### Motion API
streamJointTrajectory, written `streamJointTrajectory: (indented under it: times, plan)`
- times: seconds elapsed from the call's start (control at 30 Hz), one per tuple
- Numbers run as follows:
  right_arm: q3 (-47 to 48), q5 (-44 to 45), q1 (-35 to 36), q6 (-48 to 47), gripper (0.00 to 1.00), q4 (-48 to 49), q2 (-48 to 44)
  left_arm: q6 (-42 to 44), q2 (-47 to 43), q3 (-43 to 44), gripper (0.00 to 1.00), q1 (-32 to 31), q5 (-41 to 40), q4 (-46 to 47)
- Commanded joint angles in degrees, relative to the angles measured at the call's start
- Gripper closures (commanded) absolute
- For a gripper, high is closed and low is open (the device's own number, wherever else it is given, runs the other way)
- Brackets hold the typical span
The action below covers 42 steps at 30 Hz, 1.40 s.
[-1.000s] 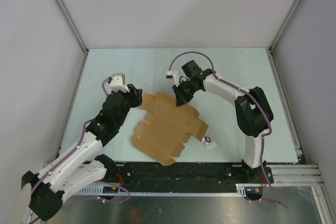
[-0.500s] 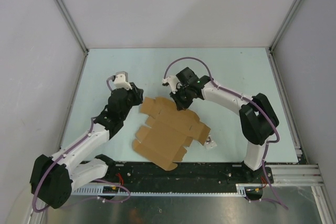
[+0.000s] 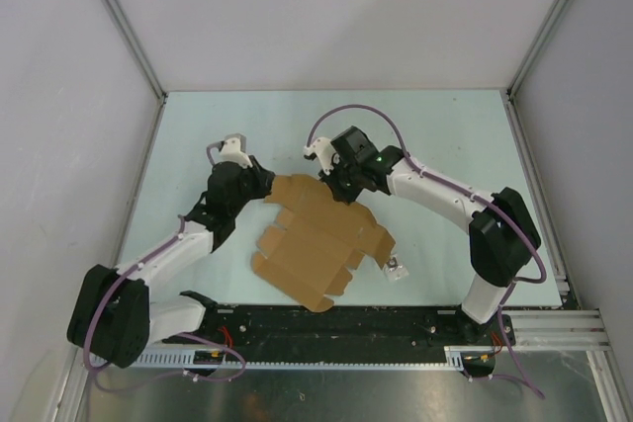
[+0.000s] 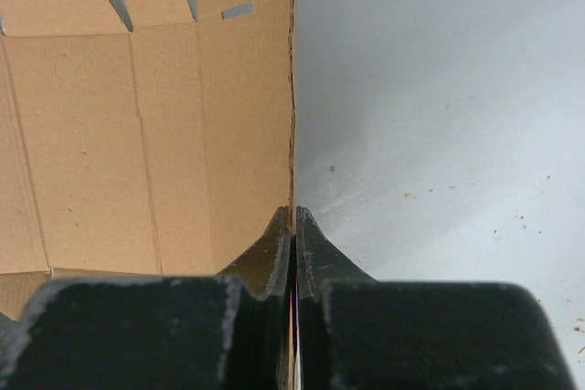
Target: Fold the paper box
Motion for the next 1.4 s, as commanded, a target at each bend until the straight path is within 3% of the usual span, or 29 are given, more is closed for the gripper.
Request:
streamJointTrajectory:
  times: [0.0,0.13,0.3,0.67,1.37]
  plan:
    - [-0.5,0.3,0.8,-0.7,1.00,1.7,-2.0,-0.2,2.1,3.1,0.81,0.3,7.5,4.6]
    - [-0.9,-0.2,1.2,-0.9,1.00,1.7,-1.9,0.2,4.3,4.6,0.83,0.3,7.5,4.7]
    - [-1.0,-1.2,1.5,-1.0,1.00,1.5,-1.9,0.5,7.1,6.6,1.00,0.3,9.6,4.9]
    - [-1.3,-2.1,1.5,-0.9,1.00,2.0,-2.4,1.7,9.6,6.0,1.00,-0.7,12.6,5.4]
    - [-1.3,-2.0,1.4,-0.1,1.00,2.8,-2.8,2.0,4.7,-1.2,1.00,-5.4,12.6,5.3]
